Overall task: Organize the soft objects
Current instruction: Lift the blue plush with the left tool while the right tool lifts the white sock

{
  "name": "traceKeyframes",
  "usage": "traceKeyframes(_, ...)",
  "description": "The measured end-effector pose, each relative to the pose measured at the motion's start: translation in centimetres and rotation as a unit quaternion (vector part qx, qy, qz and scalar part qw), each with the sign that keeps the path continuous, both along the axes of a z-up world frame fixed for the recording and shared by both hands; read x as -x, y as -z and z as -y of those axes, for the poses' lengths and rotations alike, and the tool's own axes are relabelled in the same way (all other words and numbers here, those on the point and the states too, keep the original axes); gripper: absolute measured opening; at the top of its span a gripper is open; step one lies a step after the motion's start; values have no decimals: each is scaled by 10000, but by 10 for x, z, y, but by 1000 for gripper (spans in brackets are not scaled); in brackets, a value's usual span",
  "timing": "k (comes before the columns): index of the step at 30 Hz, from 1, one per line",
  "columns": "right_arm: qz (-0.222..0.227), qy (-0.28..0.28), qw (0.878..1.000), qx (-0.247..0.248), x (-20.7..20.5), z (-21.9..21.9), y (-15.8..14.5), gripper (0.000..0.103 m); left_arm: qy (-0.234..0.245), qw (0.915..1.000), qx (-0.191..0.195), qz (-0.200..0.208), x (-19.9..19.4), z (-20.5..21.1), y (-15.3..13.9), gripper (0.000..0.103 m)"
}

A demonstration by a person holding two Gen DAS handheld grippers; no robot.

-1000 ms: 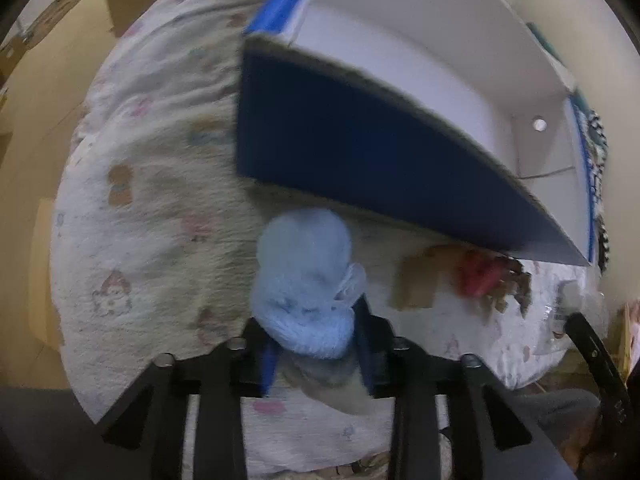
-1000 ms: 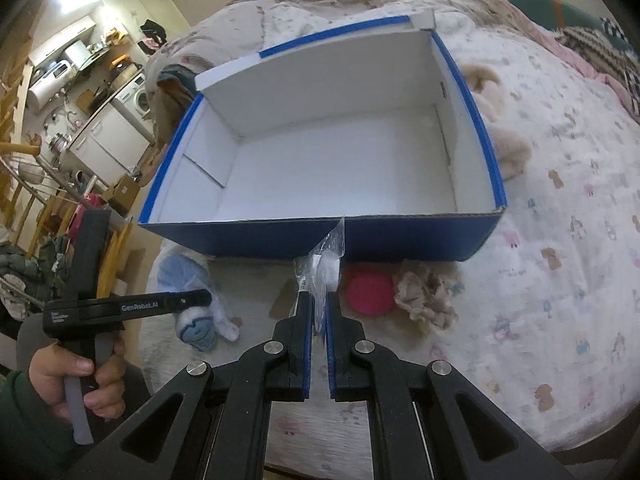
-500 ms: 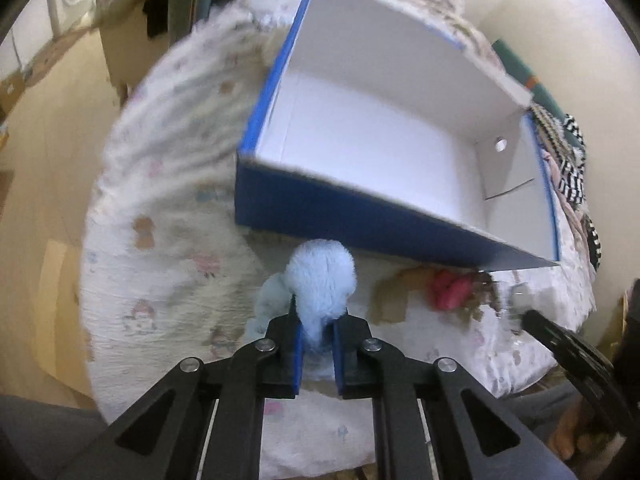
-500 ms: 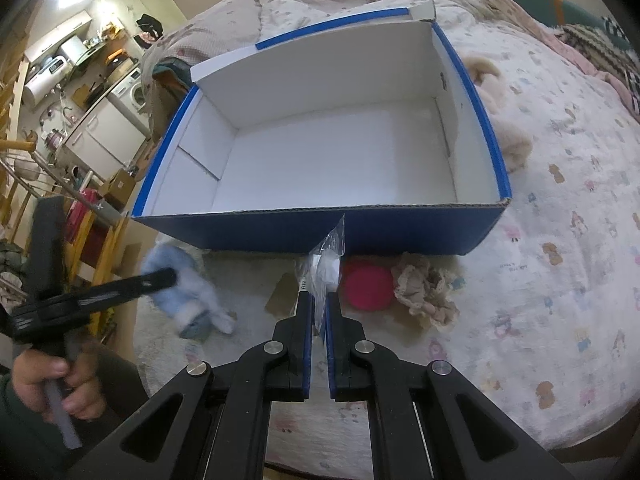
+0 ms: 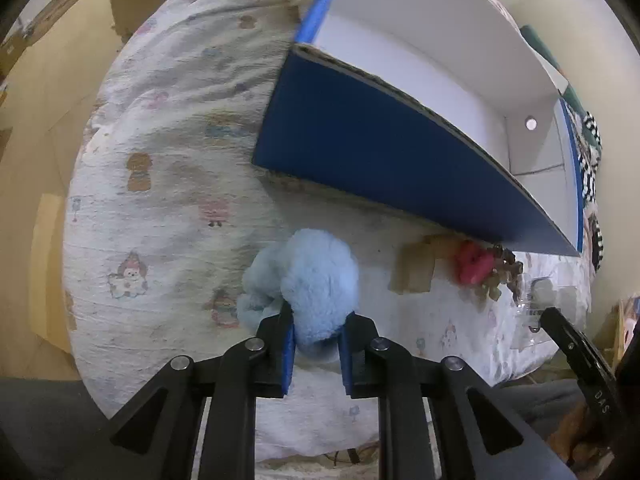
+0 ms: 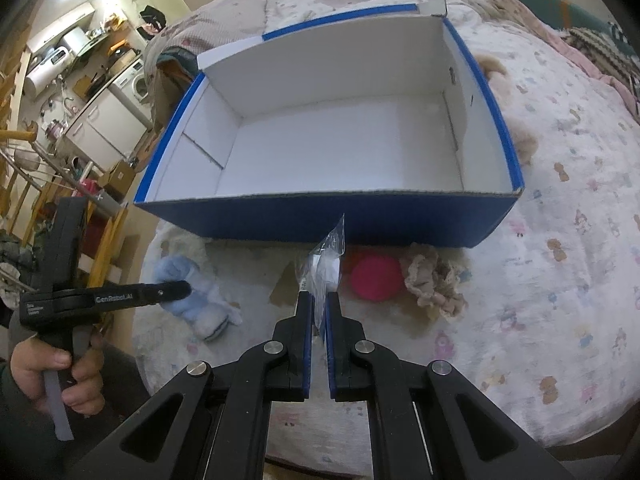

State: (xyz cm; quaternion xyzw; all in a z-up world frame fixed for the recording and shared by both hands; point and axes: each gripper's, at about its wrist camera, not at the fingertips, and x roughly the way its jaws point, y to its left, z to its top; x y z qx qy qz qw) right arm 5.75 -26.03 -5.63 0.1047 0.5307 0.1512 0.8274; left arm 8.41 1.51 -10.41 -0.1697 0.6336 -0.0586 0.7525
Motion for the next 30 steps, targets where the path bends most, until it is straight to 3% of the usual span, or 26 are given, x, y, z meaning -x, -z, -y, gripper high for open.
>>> traceKeyframes(3,-124,-16,9999,-83,-2,-1,4,8,149,9997,-171,78,2,8,-3,20)
traceKeyframes(7,-435,56,9990,-118,-7,0,17,8,84,9998,-202,19,9,6,0,40)
traceKeyframes(9,-773,156,9966,-233,-12,3,31,8,40,9997,-224,2,12,2,3,39)
traceKeyframes(10,-956,209,9948,-297,-16,5,39,8,56,9998,-204,-2,12,2,4,32)
traceKeyframes(11,-1134,258,9926,-348,-20,6,48,8,77,9998,-170,9,12,2,4,15)
traceKeyframes(15,-1420,383,9888,-246,-29,5,66,9,218,9997,-98,106,12,7,2,10)
traceKeyframes(16,-1434,434,9885,-177,-30,6,67,18,237,9996,-60,133,13,8,2,9)
traceKeyframes(19,-1372,568,9889,-10,-28,7,62,57,343,9991,56,234,14,11,-3,8)
traceKeyframes(21,-1029,466,9936,-27,-25,3,48,58,454,9985,126,287,15,14,-7,8)
traceKeyframes(24,-531,135,9972,-508,-16,-6,25,58,610,9972,254,341,18,21,-12,8)
traceKeyframes(27,-670,-136,9855,-1555,-20,-14,24,58,758,9939,556,576,21,28,-23,8)
traceKeyframes(30,-866,-150,9779,-1897,-27,-17,33,58,826,9907,791,734,19,32,-31,8)
